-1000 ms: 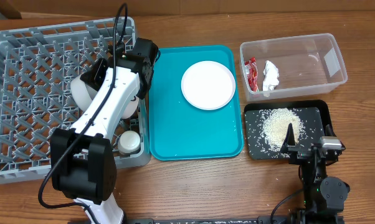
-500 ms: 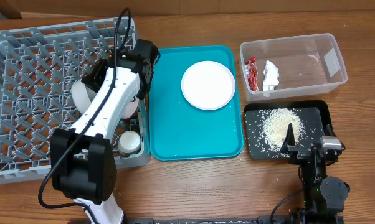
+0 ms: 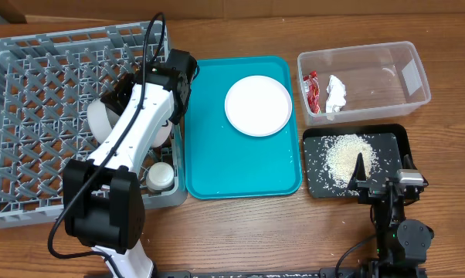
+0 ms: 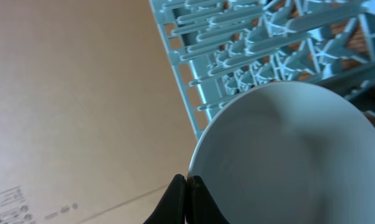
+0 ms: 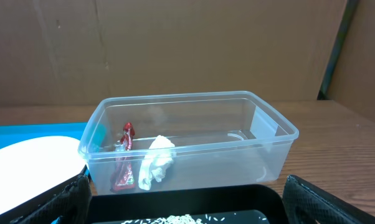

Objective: Sort waste into correct bins and load items into the dishwasher

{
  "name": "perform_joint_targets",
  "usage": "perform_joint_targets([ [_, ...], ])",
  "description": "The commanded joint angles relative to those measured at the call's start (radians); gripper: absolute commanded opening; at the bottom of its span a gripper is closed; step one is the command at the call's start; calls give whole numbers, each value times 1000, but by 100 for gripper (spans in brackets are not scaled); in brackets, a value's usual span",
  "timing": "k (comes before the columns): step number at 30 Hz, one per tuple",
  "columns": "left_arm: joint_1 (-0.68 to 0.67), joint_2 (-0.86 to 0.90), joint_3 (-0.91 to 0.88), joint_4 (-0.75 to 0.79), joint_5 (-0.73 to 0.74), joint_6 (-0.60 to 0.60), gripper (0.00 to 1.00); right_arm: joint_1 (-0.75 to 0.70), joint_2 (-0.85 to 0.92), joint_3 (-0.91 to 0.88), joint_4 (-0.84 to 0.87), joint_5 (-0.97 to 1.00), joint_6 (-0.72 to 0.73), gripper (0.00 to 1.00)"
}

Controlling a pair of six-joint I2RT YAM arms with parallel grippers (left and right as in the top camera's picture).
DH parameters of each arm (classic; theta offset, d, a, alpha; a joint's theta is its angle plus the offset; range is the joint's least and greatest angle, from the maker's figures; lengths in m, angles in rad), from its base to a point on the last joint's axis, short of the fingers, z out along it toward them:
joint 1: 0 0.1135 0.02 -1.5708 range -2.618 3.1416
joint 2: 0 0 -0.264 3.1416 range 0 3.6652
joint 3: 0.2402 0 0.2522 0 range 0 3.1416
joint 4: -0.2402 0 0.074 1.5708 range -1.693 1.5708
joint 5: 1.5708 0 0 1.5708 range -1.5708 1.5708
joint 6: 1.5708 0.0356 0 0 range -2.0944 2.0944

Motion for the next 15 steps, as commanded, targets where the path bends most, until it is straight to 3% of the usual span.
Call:
perform_joint_targets([
  [1, -6, 13, -5, 0, 67, -8, 4, -1, -8, -10, 6, 1, -4, 100],
  [7, -6, 13, -5, 3, 112, -13, 4, -1, -8, -10, 6, 1, -4, 100],
  [8, -8, 13, -5, 5, 119, -13, 8, -1, -8, -10, 6, 1, -4, 100],
  [10, -16, 13, -5, 8, 117, -12, 31, -1, -8, -10, 6, 1, -4, 100],
  [13, -53, 13, -4, 16, 115, -12, 45, -1, -8, -10, 6, 1, -4, 100],
  [14, -66, 13, -4, 16, 114, -12, 79, -1, -8, -10, 6, 1, -4, 100],
  [15, -76, 13, -4, 15, 114, -14, 100, -1, -8, -10, 6, 1, -4, 100],
])
